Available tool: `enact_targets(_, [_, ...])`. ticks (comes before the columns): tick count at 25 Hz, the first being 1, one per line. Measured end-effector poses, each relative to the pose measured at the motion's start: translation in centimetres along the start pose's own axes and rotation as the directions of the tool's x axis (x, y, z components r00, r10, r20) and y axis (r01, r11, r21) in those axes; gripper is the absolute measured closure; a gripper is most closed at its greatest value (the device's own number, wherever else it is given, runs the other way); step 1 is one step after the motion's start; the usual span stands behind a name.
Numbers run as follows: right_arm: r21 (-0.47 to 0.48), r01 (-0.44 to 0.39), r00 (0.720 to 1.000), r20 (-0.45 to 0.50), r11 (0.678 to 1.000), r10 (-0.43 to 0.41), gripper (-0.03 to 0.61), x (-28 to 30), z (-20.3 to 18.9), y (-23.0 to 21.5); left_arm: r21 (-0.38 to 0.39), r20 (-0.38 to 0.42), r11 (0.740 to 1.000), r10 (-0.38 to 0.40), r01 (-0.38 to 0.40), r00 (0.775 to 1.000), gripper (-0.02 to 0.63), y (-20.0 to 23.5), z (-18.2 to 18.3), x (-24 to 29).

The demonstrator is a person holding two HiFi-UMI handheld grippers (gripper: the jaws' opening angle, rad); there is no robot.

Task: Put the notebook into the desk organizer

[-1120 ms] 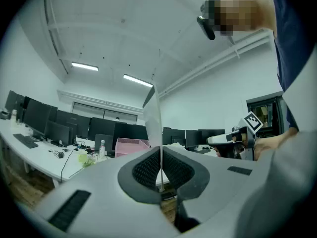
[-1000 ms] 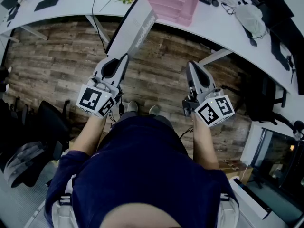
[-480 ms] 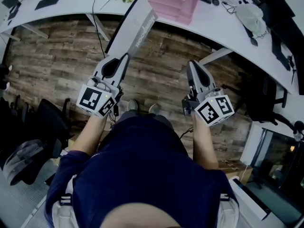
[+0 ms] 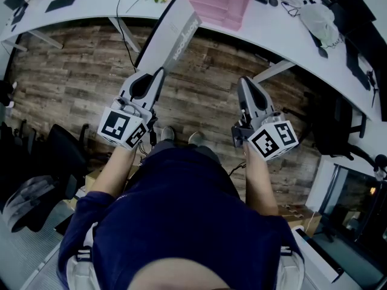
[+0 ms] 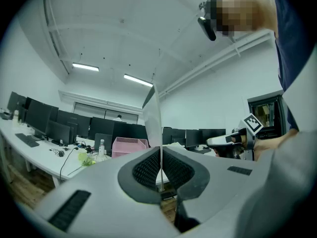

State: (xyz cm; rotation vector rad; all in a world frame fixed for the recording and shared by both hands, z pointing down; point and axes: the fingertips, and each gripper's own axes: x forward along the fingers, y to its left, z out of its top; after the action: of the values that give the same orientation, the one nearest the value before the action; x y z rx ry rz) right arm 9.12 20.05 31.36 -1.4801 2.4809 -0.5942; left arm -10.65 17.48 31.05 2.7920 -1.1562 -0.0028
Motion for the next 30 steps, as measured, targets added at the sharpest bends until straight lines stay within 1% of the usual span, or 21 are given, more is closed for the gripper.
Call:
enact_targets(16, [0.000, -0.026, 1.000, 0.002, 1.000, 0.026, 0.574, -2.5, 0.9, -2.5, -0.001, 0.010, 1.000, 0.026, -0.026, 1.000, 0.578, -3.2, -0.3, 1.5])
enact_targets(30, [-0.003, -0.045, 0.999, 0.007, 0.999, 0.045, 0.574, -2.4, 1.9, -4.2, 0.015, 0.022, 0.999, 0.050, -0.050, 0.999, 0.578, -3.5, 0.2, 3.0])
